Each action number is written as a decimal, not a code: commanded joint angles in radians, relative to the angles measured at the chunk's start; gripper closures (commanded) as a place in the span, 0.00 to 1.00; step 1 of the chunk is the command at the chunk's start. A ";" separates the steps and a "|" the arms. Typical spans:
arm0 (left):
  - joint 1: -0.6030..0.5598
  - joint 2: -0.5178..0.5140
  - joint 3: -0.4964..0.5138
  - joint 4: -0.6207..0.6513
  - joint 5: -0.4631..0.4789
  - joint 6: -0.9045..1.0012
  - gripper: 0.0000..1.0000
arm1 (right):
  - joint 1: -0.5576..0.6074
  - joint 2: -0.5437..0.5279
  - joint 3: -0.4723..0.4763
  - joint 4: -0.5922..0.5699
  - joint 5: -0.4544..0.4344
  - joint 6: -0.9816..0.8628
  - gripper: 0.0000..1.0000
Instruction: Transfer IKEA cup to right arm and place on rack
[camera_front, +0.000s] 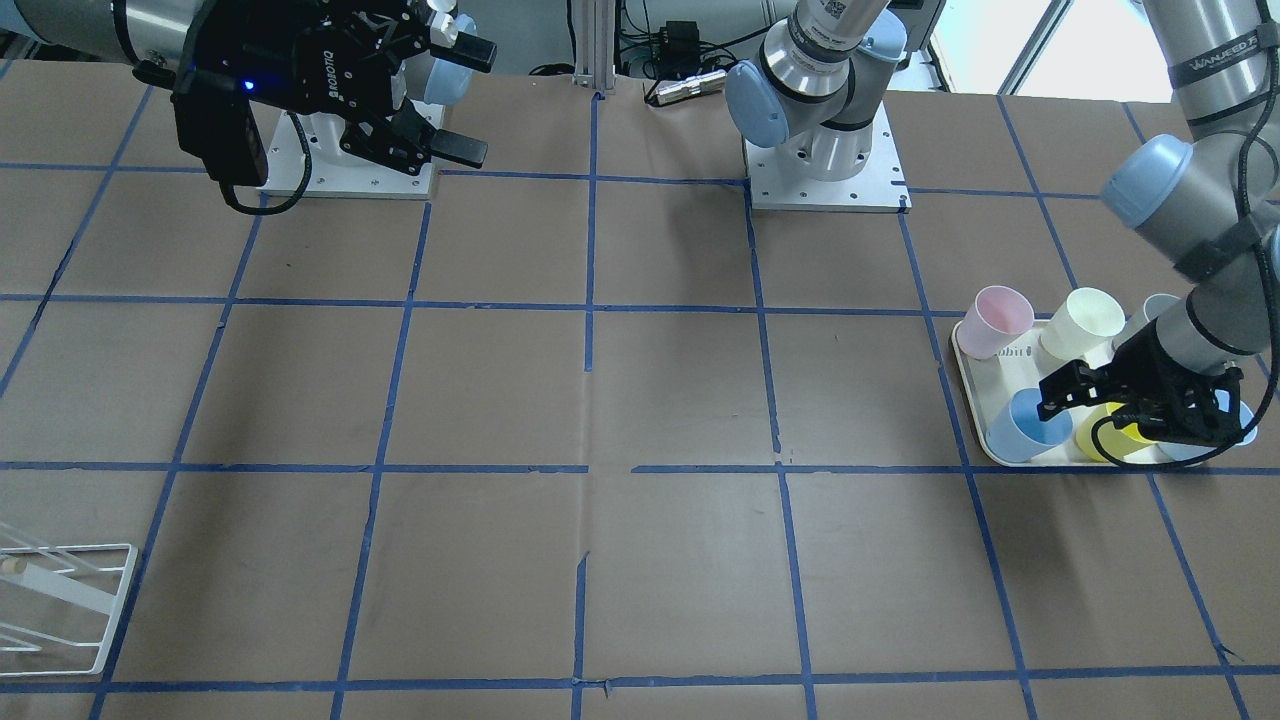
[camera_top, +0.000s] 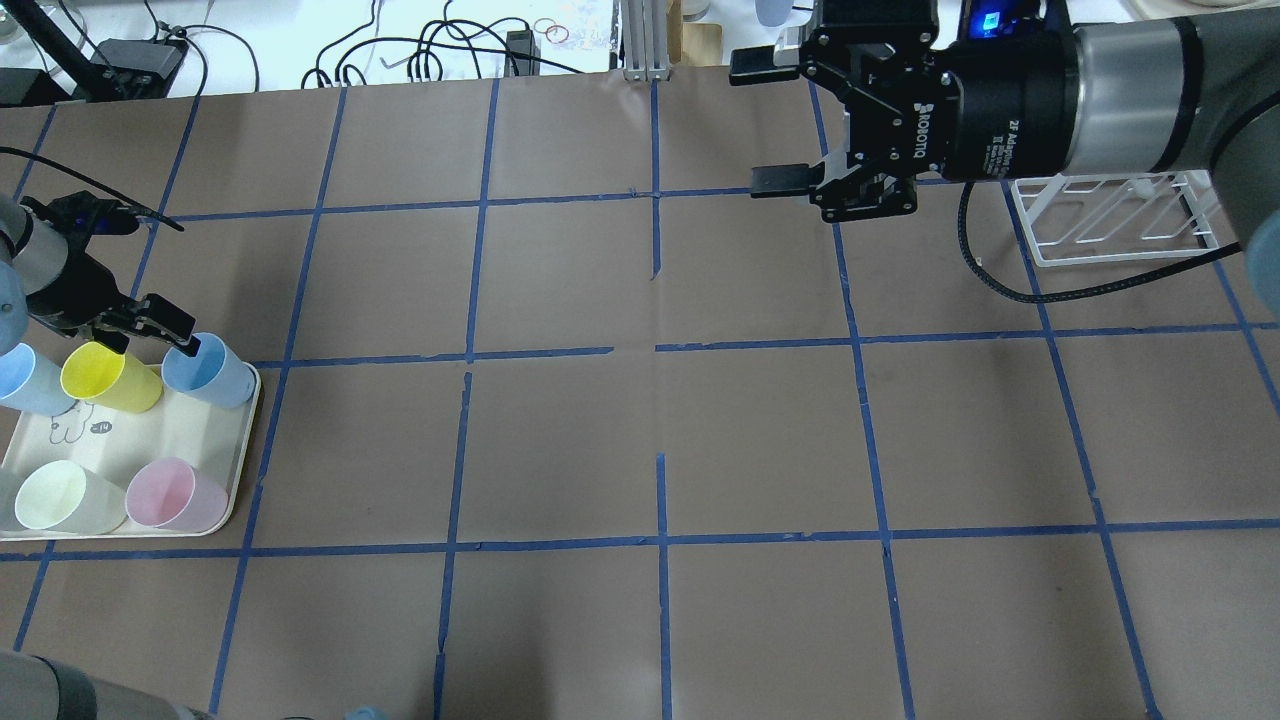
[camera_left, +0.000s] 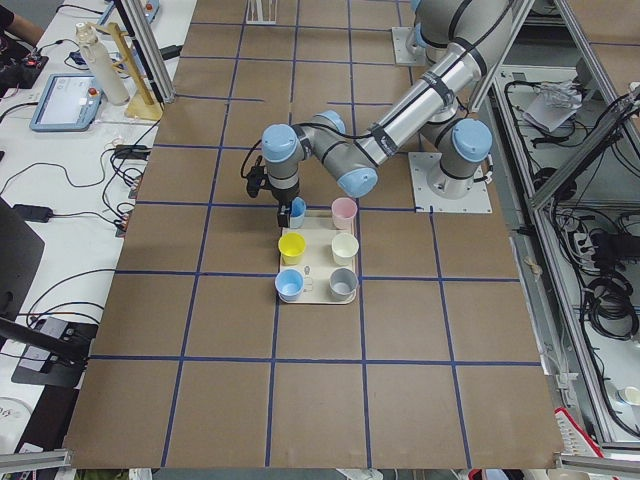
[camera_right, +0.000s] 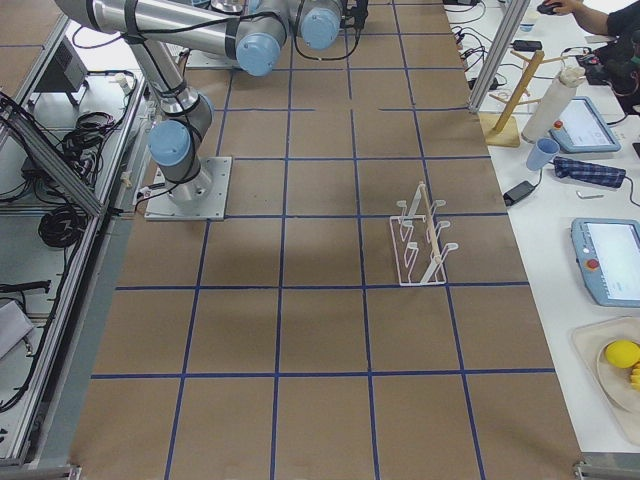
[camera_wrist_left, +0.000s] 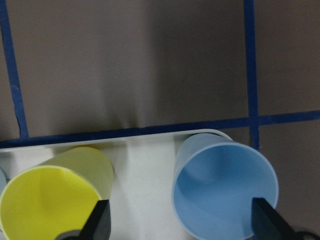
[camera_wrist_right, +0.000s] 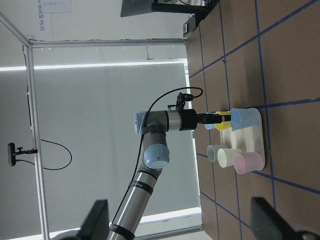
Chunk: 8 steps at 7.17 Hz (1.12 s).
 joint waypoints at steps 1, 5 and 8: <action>-0.001 -0.013 -0.002 -0.001 0.001 0.004 0.07 | 0.000 -0.001 0.003 0.155 0.010 0.001 0.00; -0.001 -0.036 -0.003 -0.003 0.013 0.004 0.26 | 0.001 -0.001 0.006 0.152 0.139 -0.038 0.00; -0.001 -0.039 -0.003 -0.003 0.015 0.007 0.90 | 0.006 0.005 0.014 0.171 0.137 -0.175 0.00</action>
